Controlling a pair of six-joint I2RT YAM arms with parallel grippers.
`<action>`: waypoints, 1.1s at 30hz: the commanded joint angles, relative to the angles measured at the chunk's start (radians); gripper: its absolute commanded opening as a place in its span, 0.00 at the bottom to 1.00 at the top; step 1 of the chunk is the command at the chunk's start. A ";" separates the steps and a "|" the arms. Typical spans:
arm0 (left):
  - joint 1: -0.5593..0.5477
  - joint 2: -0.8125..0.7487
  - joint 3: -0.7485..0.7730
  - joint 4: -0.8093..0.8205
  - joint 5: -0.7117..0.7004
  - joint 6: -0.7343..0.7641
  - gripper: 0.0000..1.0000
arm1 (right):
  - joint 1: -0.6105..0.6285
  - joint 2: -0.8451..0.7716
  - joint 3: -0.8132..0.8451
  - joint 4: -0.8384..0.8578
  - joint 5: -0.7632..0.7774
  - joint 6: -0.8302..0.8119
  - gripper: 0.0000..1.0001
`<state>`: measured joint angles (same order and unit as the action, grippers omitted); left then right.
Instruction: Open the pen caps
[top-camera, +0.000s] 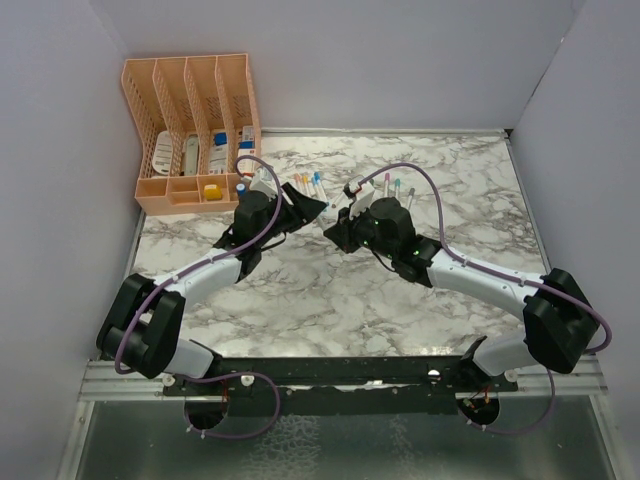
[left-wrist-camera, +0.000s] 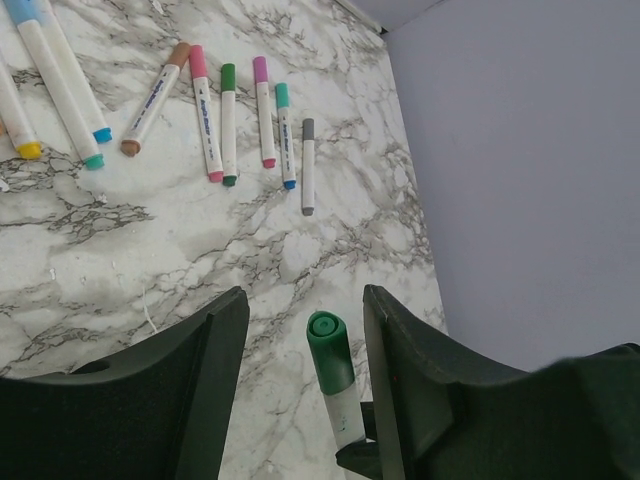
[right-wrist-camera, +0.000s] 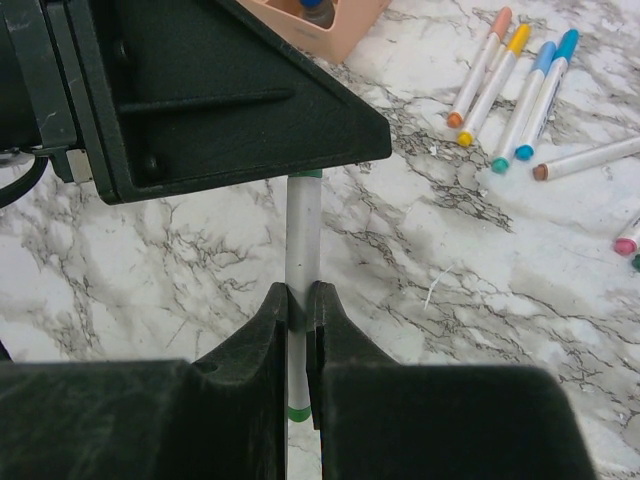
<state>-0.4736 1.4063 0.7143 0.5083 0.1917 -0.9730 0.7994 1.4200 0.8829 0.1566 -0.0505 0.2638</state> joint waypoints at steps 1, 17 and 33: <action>-0.005 -0.027 0.002 0.045 0.027 -0.001 0.50 | 0.009 0.006 0.019 0.032 -0.027 -0.014 0.01; -0.005 -0.032 -0.009 0.056 0.042 -0.004 0.00 | 0.008 0.027 0.029 0.022 -0.033 -0.016 0.01; -0.012 -0.056 -0.016 0.058 0.064 -0.006 0.00 | 0.009 0.068 0.092 -0.027 -0.034 -0.012 0.80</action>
<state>-0.4744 1.3895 0.7082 0.5343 0.2241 -0.9852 0.7994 1.4559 0.9276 0.1402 -0.0696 0.2565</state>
